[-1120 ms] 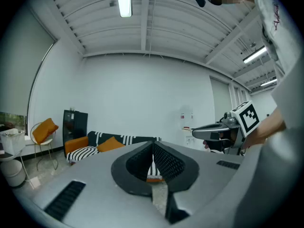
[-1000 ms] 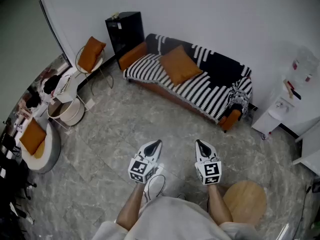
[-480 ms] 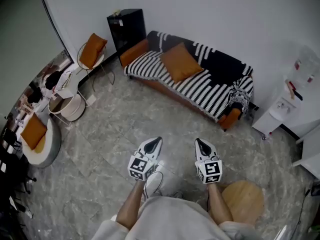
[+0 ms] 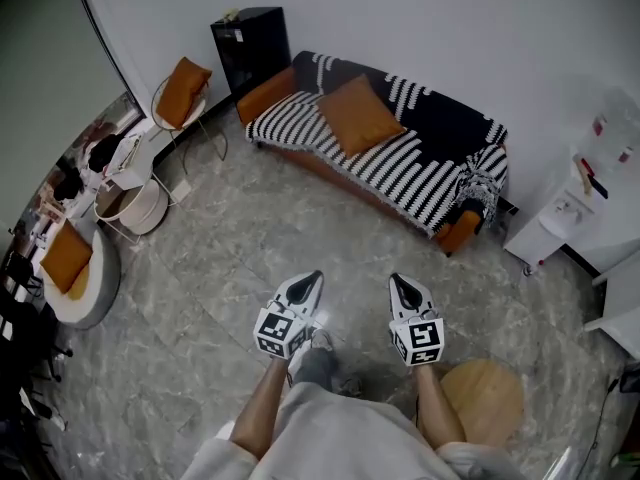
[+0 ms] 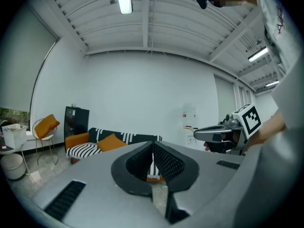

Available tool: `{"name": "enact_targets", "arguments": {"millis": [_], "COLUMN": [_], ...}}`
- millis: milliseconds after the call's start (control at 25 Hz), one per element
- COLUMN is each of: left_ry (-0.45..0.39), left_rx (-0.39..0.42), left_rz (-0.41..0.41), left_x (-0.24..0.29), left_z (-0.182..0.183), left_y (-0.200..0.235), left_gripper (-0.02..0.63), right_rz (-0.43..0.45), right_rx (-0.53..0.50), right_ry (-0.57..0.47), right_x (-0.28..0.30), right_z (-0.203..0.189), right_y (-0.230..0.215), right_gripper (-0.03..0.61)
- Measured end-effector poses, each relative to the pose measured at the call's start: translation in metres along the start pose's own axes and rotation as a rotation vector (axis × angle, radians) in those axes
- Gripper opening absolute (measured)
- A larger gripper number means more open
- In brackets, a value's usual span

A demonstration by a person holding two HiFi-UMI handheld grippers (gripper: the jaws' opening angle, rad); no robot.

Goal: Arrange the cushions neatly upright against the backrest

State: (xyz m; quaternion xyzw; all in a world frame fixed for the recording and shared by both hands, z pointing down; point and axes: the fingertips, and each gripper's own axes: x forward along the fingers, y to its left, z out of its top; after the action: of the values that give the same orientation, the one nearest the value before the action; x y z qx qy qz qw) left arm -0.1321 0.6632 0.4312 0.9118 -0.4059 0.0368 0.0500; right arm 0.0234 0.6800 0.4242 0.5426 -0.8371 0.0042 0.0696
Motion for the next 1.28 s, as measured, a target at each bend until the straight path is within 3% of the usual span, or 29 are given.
{"name": "enact_targets", "arguments": {"millis": [280,520,1280], "left_ry": [-0.002,-0.014,-0.047], "left_rx": [0.003,-0.005,-0.032], "left_rz": [-0.014,-0.004,-0.002], "left_x": [0.027,0.06,0.217], "left_z": [0.0,-0.001,0.049], "left_y": [0.012,0.053,0.279], "left_gripper": [0.034,0.034,0.034], "right_rz": [-0.002,0.011,0.012], "right_rx": [-0.011,-0.028,-0.073], "right_ry": [0.02,0.029,0.04], "right_x": [0.024,0.075,0.346], "right_z": [-0.006,-0.007,0.046], "right_y": [-0.017,-0.03,-0.089], "right_gripper": [0.029,0.029,0.029]}}
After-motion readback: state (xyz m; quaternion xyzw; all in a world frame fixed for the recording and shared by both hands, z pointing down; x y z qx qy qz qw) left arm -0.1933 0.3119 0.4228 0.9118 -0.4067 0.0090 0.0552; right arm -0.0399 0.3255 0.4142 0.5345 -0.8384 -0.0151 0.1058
